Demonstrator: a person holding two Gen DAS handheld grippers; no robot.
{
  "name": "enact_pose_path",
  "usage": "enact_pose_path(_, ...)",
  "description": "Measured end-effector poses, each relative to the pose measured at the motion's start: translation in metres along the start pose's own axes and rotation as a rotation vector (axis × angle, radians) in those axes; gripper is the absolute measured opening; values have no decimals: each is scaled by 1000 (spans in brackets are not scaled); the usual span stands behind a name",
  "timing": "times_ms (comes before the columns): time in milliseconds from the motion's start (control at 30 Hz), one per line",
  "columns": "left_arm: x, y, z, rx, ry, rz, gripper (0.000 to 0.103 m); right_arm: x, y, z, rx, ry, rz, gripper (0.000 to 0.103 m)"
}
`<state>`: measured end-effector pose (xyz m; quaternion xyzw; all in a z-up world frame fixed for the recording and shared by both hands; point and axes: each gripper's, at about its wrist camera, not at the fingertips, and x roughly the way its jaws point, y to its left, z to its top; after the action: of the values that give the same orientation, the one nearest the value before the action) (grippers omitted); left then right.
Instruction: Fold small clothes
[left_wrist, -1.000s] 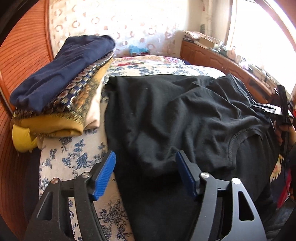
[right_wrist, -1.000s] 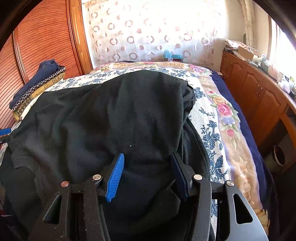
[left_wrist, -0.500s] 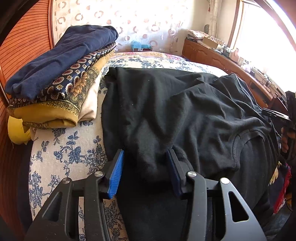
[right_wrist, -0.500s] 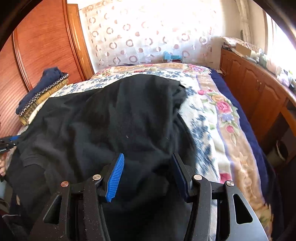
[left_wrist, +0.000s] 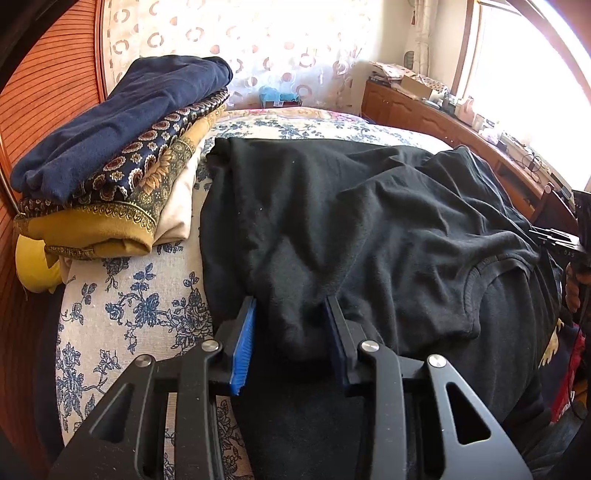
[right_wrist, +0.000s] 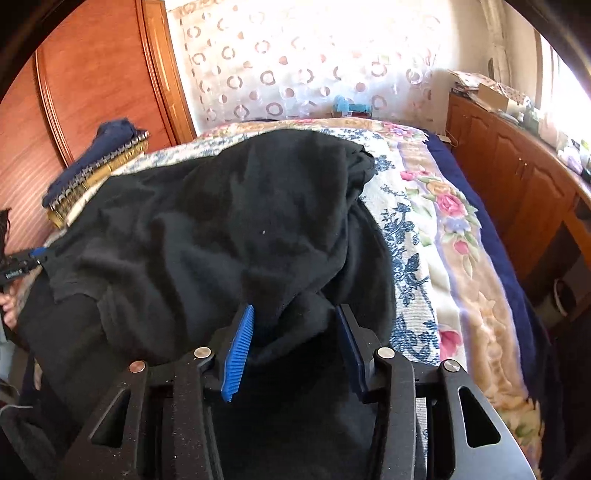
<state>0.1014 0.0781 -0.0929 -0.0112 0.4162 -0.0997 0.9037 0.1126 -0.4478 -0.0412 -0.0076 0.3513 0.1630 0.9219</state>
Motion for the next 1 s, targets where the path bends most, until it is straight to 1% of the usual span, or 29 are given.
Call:
enact_pose_path(67, 1, 1, 1, -5, 0, 1, 37, 4, 2, 1, -10, 3, -20, 39)
enact_pose_path(133, 1, 0, 2, -2, -1, 3, 37, 2, 2, 2, -13, -8, -19, 17)
enact_pose_path(167, 0, -2, 2, 5, -5, 2, 15, 1, 2, 3, -11, -17, -6, 12)
enact_pose_path(200, -1, -4, 2, 13, -7, -5, 8, -1, 2, 2, -12, -23, 8, 10)
enact_pose_path(233, -5, -6, 3, 22, -22, -12, 8, -4, 4, 1, -16, -34, 7, 9)
enact_pose_path(333, -20, -11, 6, 29, -73, -1, 8, -18, 6, -1, -20, -85, 1, 8)
enact_pose_path(533, -52, -19, 14, 33, -153, -30, 7, -58, 5, -2, 9, -198, 27, 7)
enact_pose_path(600, -60, -20, 16, 33, -174, -35, 7, -68, 7, -3, 9, -209, 12, 7)
enact_pose_path(800, -89, -19, 18, 4, -247, -76, 7, -98, 11, -11, -18, -242, 21, 7)
enact_pose_path(900, -99, -16, 14, -6, -259, -88, 7, -118, 11, -18, -26, -255, 25, 7)
enact_pose_path(1000, -109, -14, 2, -23, -252, -103, 7, -132, 10, -26, -32, -253, 22, 7)
